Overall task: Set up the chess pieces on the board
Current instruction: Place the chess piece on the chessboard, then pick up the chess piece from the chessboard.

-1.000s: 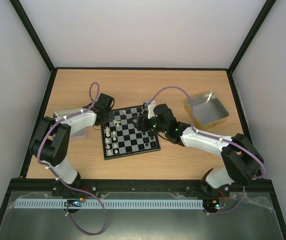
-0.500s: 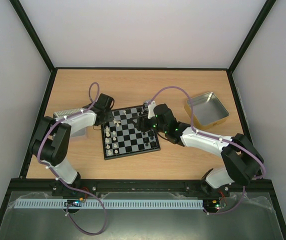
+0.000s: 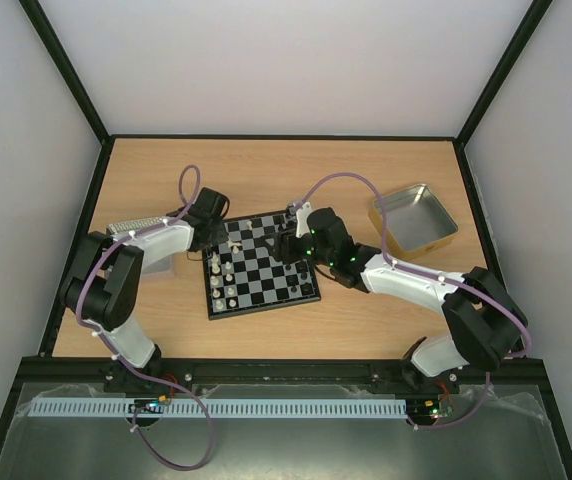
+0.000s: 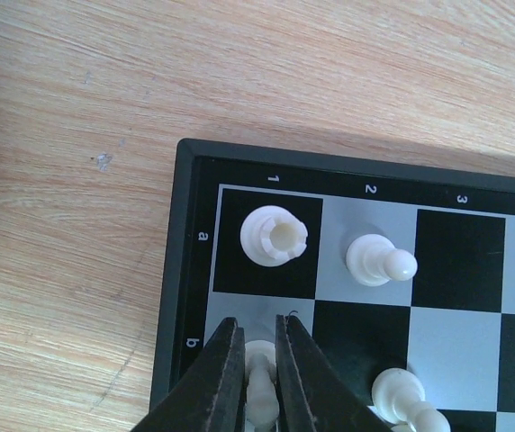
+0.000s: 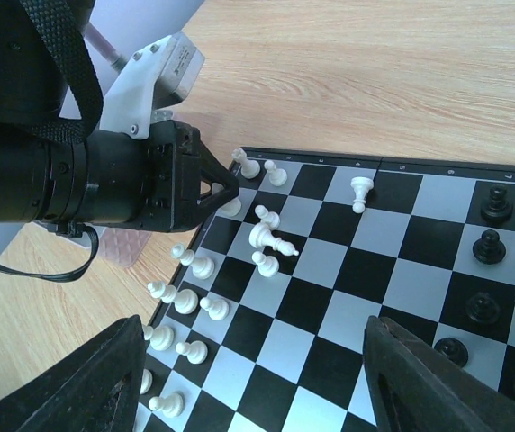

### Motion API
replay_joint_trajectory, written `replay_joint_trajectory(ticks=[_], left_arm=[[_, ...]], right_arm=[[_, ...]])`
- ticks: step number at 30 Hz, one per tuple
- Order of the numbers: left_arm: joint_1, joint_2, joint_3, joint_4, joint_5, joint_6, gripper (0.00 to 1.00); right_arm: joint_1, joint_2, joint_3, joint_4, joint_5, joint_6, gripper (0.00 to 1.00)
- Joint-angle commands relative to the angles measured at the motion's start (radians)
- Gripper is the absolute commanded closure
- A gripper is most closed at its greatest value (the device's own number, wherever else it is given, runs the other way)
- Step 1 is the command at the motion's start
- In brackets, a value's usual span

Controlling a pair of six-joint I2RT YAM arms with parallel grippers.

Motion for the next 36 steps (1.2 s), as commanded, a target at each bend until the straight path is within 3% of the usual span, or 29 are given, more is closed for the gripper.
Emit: replay_joint_trajectory(ticks=[1,10,15,21,36], left_arm=[[-0.005,0.007,-0.001,0.009,-0.015,0.008,0.90],[-0.005,0.016,0.004,0.007,-0.042,0.013,0.89],[-0.006,0.002,0.003,-0.006,-0.034,0.014,0.81],[-0.005,-0.056,0.014,-0.024,-0.011,0.005,0.64],[0.067,-0.421,-0.116,-0.048,-0.007,-0.077,0.53]], right_arm=[[0.002,0.008,0.019,-0.019,0.009,0.004,0.35],[0.001,0.011,0.018,-0.018,0.007,0.007,0.35],[0.002,0.028,0.052,-0.064,0.027,0.052,0.34],[0.002,0.123,0.200,-0.220,0.044,0.075,0.38],[0.034,0.567,0.687,-0.588,0.317,0.130,0.52]])
